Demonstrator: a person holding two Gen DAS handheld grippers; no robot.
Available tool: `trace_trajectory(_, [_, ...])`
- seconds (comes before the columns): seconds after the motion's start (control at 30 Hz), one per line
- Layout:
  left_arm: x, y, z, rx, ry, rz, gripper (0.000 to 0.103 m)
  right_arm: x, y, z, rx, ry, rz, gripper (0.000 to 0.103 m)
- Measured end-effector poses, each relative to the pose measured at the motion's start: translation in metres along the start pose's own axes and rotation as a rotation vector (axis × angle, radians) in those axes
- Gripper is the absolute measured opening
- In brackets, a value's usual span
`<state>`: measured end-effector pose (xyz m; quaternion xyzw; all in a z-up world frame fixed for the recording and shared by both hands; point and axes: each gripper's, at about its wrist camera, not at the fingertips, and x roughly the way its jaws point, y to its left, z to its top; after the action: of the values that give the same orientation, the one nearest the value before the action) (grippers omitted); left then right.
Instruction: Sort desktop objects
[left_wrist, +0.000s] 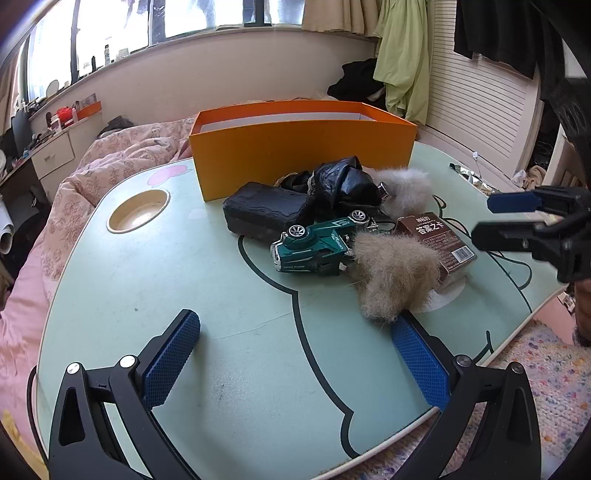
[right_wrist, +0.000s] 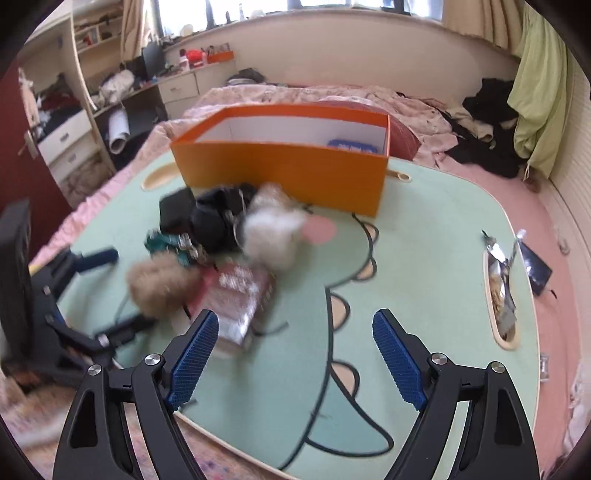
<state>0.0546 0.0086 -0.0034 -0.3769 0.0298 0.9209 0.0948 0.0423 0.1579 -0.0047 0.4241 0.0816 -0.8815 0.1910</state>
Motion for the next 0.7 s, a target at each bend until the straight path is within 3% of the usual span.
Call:
trace_trajectory(0.03, [0.0,0.0,0.0,0.0,0.0,0.0,0.103,0.005,0.002,-0.006,-0.013,0.004,-0.011,0.088])
trace_trajectory(0.1, [0.0,0.0,0.0,0.001,0.0,0.0,0.103,0.019,0.006,-0.015,-0.018,0.009,-0.03,0.103])
trace_trajectory(0.57, [-0.002,0.004,0.0,-0.017,0.013,0.02,0.103,0.022,0.003,-0.018,-0.022,-0.029,-0.014,0.103])
trace_trajectory(0.7, [-0.012,0.011,0.017,-0.034,0.0,0.014,0.103,0.022,0.002,-0.018,-0.023,-0.03,-0.013,0.103])
